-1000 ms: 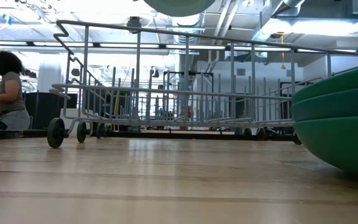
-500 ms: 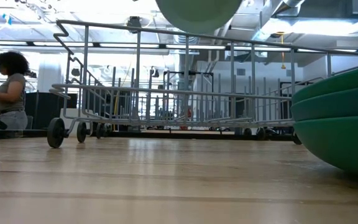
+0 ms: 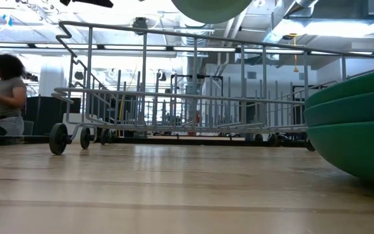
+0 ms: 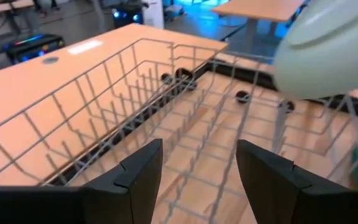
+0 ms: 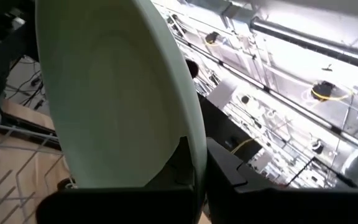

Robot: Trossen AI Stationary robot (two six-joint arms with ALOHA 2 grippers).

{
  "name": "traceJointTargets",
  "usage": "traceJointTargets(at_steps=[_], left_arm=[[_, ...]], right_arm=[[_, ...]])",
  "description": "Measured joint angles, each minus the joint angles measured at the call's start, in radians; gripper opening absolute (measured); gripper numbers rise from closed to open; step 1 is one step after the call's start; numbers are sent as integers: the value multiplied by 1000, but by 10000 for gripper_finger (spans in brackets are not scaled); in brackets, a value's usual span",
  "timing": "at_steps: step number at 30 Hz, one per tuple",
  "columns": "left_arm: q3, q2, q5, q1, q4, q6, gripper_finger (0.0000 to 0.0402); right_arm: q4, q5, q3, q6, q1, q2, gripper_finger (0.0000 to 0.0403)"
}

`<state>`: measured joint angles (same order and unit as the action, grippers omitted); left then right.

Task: Sort dishes
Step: Put the light green plate in the dish rack

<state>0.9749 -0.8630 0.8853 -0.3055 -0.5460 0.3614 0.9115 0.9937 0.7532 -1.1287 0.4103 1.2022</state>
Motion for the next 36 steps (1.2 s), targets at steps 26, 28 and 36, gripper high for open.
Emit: traceJointTargets(at_steps=[26,28,36], left_arm=[[0,-85,-235,196,16,-206,199],[0,-88,-240,208,11,-212,199],[0,-94,-301,236,8,-234,199]], right_arm=[[-175,-494,1,-76,-339,-156,15],[-207,-588,1,-28,-396,-201,15],[-330,-1177,2,81,-590,-346,14]])
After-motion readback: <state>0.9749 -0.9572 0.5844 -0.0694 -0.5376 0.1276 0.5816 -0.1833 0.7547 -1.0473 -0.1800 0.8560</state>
